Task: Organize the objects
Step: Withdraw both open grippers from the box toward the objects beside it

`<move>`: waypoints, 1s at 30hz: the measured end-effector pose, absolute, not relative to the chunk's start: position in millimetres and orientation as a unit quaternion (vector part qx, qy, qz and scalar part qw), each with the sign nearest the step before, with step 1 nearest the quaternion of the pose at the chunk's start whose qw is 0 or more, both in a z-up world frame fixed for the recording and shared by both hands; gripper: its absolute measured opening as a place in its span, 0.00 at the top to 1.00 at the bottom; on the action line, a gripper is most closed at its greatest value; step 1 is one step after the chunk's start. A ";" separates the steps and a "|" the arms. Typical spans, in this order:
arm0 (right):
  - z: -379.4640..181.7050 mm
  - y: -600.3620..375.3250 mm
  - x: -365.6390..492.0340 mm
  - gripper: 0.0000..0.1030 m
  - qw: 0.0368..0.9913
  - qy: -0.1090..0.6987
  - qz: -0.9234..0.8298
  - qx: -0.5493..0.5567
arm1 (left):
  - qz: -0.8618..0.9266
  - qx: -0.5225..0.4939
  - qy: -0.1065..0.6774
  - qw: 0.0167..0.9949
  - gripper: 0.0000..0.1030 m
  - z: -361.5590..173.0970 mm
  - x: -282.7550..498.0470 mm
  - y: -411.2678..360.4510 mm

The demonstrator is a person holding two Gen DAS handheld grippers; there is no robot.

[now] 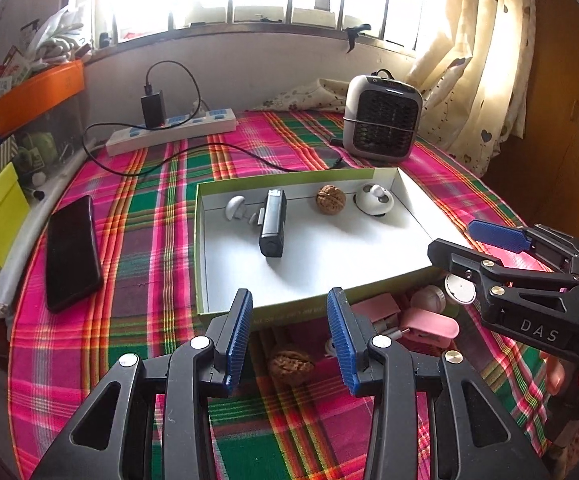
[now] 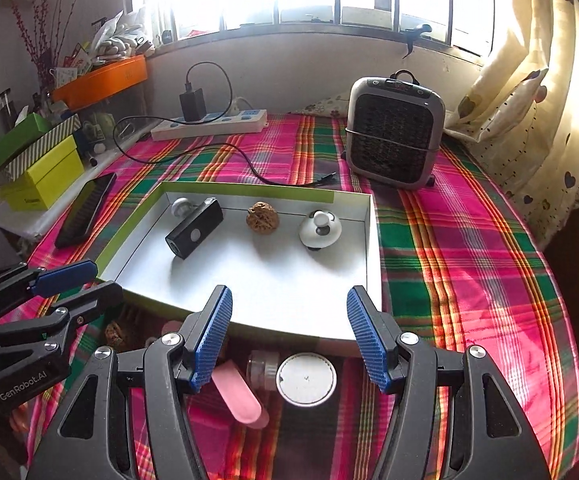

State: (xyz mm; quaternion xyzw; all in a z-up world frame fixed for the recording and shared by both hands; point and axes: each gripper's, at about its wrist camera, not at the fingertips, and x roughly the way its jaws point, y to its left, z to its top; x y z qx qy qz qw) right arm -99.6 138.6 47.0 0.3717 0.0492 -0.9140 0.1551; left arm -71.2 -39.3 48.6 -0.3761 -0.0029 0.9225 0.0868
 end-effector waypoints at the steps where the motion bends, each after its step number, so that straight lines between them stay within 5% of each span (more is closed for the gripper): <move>1: 46.2 138.8 -97.2 0.41 0.154 0.052 -0.914 0.371 | 0.923 -0.375 -0.005 0.087 0.64 47.6 -69.4 -39.7; 30: 24.8 170.0 -58.8 0.41 0.145 0.036 -0.919 0.364 | 0.909 -0.407 -0.034 0.085 0.62 7.7 -54.0 -52.0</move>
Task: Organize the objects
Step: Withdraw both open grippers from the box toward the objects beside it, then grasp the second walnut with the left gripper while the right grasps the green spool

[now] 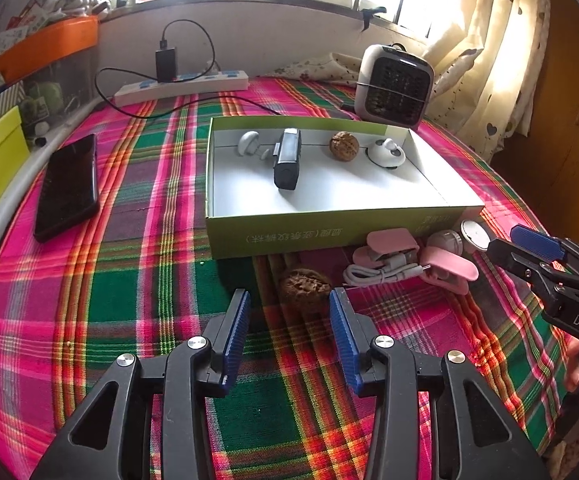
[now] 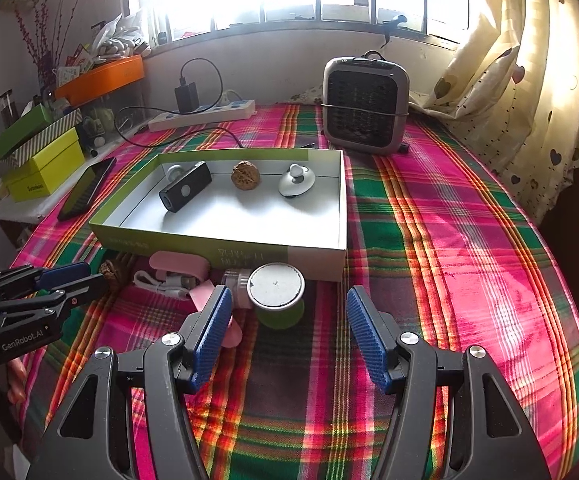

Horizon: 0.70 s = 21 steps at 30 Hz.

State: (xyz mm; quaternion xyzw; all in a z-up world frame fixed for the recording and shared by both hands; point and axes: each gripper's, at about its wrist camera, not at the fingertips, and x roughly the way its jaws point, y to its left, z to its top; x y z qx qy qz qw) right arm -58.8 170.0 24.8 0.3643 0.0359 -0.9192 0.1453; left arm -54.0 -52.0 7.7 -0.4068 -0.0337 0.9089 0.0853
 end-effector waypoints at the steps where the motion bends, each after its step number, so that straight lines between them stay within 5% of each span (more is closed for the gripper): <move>1: 24.7 170.6 -58.4 0.41 0.145 0.036 -0.919 0.364 | 0.909 -0.407 -0.033 0.086 0.62 7.2 -55.5 -50.6; 21: 13.7 169.9 -72.5 0.41 0.157 0.040 -0.910 0.382 | 0.902 -0.420 -0.037 0.095 0.62 3.0 -73.0 -48.9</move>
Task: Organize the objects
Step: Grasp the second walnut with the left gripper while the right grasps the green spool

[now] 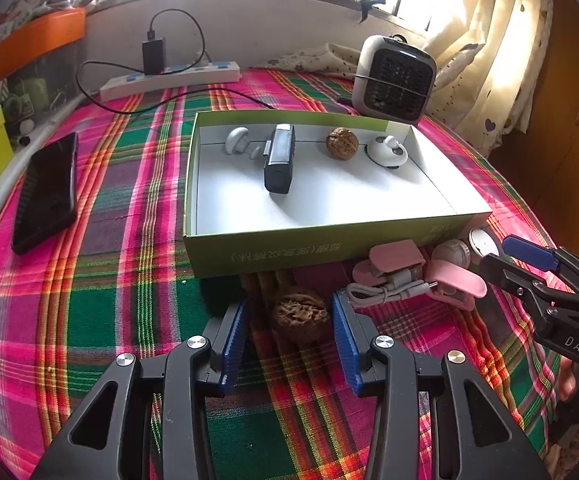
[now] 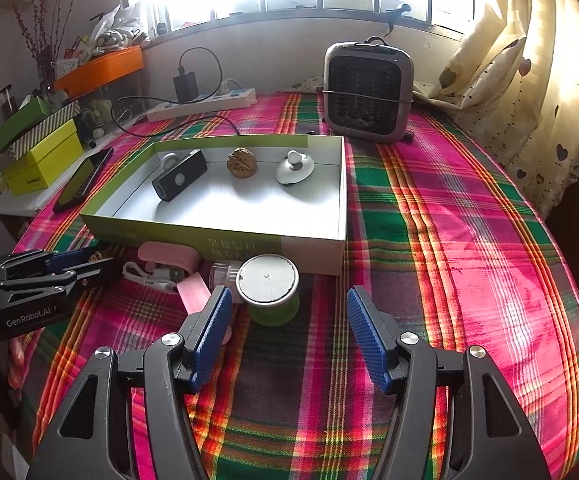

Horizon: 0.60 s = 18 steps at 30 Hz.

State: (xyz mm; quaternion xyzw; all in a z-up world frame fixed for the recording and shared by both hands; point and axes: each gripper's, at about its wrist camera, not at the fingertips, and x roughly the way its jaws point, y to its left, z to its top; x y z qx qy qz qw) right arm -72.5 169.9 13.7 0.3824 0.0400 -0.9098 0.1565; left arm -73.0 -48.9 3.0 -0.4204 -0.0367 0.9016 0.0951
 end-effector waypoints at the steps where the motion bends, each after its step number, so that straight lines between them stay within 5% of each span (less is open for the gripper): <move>1: 12.8 168.9 -74.5 0.41 0.156 0.041 -0.909 0.384 | 0.901 -0.421 -0.036 0.095 0.62 3.2 -73.8 -49.2; 18: 7.4 174.0 -91.1 0.41 0.143 0.050 -0.904 0.400 | 0.901 -0.421 -0.034 0.097 0.62 3.1 -78.0 -47.6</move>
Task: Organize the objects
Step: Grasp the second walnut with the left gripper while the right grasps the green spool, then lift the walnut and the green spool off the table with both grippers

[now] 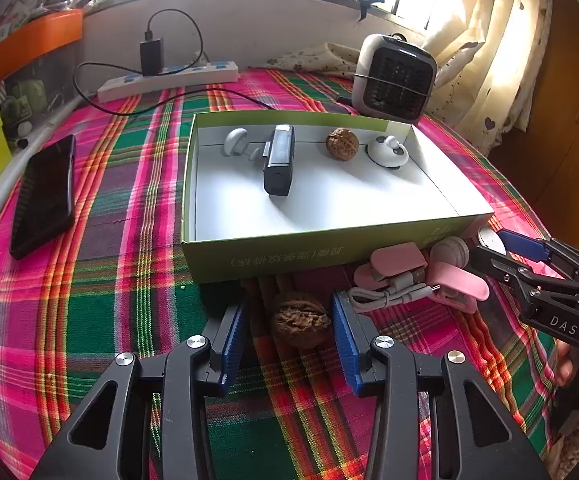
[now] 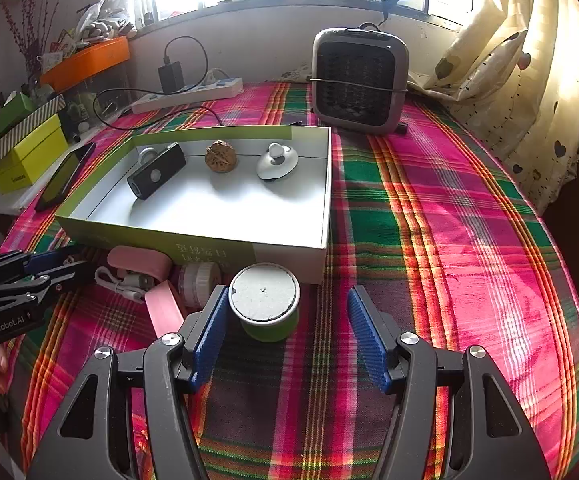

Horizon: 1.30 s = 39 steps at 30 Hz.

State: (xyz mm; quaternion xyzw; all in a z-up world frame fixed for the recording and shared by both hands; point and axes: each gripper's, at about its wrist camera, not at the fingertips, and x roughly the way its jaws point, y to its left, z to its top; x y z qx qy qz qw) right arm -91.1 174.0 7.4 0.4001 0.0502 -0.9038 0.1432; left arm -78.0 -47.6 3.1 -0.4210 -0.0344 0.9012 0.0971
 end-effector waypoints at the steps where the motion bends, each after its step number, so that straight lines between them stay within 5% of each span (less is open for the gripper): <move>1: 6.7 172.7 -92.8 0.41 0.144 0.050 -0.903 0.402 | 0.901 -0.421 -0.035 0.098 0.62 3.4 -77.9 -48.3; 15: 3.2 173.9 -100.3 0.41 0.143 0.029 -0.896 0.419 | 0.901 -0.420 -0.042 0.101 0.62 2.9 -78.9 -49.6; 25: 4.5 173.3 -99.6 0.67 0.150 0.025 -0.897 0.416 | 0.902 -0.420 -0.041 0.090 0.70 2.5 -78.9 -51.3; 39: 4.5 173.2 -98.6 0.67 0.154 0.024 -0.897 0.413 | 0.902 -0.420 -0.044 0.089 0.72 2.3 -79.0 -52.7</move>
